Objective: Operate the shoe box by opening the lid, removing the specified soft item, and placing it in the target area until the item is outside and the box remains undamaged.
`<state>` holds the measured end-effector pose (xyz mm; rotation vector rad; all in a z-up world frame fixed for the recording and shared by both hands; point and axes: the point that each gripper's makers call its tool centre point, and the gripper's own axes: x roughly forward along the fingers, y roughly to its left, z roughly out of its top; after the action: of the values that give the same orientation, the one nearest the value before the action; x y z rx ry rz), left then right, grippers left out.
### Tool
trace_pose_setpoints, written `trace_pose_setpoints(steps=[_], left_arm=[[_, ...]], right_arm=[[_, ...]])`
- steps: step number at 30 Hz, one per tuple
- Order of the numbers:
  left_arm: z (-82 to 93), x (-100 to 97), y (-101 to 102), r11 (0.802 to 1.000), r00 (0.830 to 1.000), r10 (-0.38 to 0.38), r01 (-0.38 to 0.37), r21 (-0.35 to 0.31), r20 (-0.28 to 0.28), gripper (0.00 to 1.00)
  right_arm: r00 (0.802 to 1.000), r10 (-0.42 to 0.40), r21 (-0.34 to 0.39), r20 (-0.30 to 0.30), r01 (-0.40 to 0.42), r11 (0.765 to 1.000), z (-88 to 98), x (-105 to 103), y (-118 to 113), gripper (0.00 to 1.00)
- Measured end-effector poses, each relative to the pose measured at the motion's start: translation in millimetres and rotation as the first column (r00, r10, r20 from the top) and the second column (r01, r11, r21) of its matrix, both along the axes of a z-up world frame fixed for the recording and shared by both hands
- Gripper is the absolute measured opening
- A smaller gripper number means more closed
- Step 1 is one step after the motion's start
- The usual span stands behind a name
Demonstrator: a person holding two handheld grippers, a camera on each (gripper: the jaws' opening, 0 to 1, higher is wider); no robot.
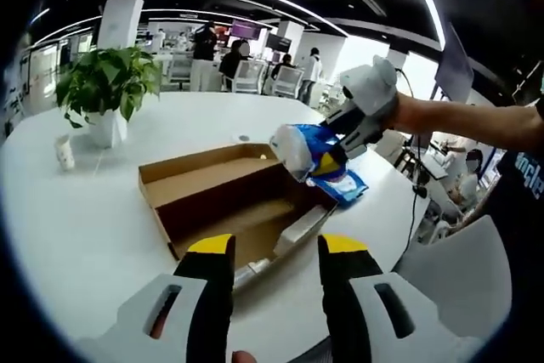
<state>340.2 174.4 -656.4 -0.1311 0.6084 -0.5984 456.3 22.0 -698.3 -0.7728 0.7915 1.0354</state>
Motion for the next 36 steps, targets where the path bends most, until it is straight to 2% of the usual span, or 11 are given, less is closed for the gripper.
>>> trace_pose_setpoints(steps=[4, 11, 25, 31, 34, 36], left_arm=[[4.6, 0.0, -9.2, 1.0, 1.0, -0.02, 0.02, 0.0, 0.01, 0.4], [2.8, 2.3, -22.2, 0.998, 0.998, -0.056, 0.056, 0.011, 0.007, 0.4], [4.4, 2.3, -54.3, 0.993, 0.993, -0.12, 0.12, 0.018, 0.007, 0.4], [1.1, 3.4, -62.8, 0.99, 0.99, -0.138, 0.139, 0.018, -0.003, 0.4], [0.4, 2.8, -68.9, 0.99, 0.99, -0.142, 0.142, -0.015, -0.021, 0.4], [-1.4, 2.6, -72.4, 0.989, 0.988, -0.151, 0.151, -0.003, -0.022, 0.39]], right_arm=[[0.999, -0.038, -0.001, 0.009, 0.038, 0.999, 2.5, -3.0, -22.4, 0.34], [0.996, -0.094, -0.016, 0.003, 0.094, 0.995, -4.9, -16.0, -62.3, 0.34], [0.976, -0.218, -0.054, -0.025, 0.217, 0.975, -24.5, -59.4, -154.0, 0.34], [0.966, -0.257, -0.091, -0.029, 0.254, 0.963, -35.0, -79.8, -196.7, 0.34], [0.964, -0.266, -0.121, -0.02, 0.262, 0.958, -41.6, -90.5, -216.8, 0.34], [0.959, -0.282, -0.129, -0.027, 0.276, 0.952, -46.6, -96.5, -229.8, 0.34]])
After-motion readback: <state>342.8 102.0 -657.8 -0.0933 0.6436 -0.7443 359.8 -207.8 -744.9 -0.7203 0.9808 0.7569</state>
